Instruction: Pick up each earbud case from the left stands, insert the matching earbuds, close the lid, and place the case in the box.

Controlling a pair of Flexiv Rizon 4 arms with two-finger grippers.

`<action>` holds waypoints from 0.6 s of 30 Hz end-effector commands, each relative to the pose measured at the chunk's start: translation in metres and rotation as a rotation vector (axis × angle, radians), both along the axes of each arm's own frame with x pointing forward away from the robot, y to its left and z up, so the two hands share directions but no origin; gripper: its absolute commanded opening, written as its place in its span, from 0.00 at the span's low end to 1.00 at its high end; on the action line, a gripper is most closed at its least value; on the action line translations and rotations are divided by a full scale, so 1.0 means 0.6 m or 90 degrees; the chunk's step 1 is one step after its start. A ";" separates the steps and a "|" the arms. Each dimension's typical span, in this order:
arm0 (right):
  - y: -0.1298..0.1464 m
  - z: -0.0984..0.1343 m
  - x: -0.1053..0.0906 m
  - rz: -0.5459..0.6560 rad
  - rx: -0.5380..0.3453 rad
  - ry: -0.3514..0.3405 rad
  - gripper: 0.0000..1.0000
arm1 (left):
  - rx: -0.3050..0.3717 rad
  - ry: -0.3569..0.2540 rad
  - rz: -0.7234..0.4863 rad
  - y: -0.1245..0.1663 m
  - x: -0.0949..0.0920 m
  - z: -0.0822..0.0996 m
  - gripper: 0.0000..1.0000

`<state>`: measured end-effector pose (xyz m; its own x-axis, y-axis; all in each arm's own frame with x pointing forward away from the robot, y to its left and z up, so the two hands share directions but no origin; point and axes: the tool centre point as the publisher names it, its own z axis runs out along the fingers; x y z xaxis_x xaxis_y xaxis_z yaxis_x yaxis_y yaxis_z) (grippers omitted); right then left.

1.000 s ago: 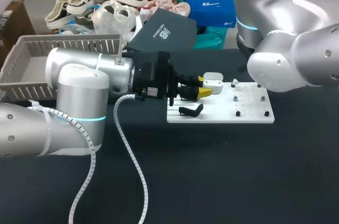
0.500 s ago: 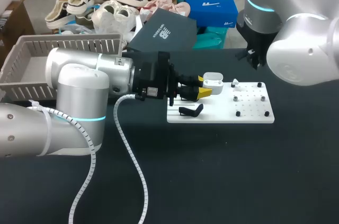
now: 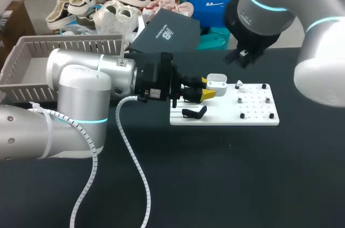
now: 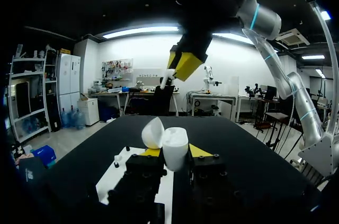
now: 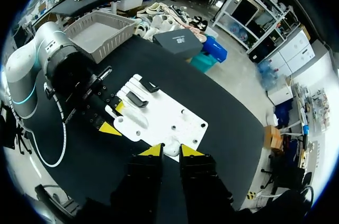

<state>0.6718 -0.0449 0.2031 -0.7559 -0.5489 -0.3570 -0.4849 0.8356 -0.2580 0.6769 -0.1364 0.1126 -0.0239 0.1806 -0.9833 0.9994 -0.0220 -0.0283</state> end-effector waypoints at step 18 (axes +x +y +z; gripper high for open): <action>0.080 -0.007 -0.077 -0.079 0.013 0.070 0.00 | -0.001 -0.001 0.000 -0.001 0.002 -0.002 0.00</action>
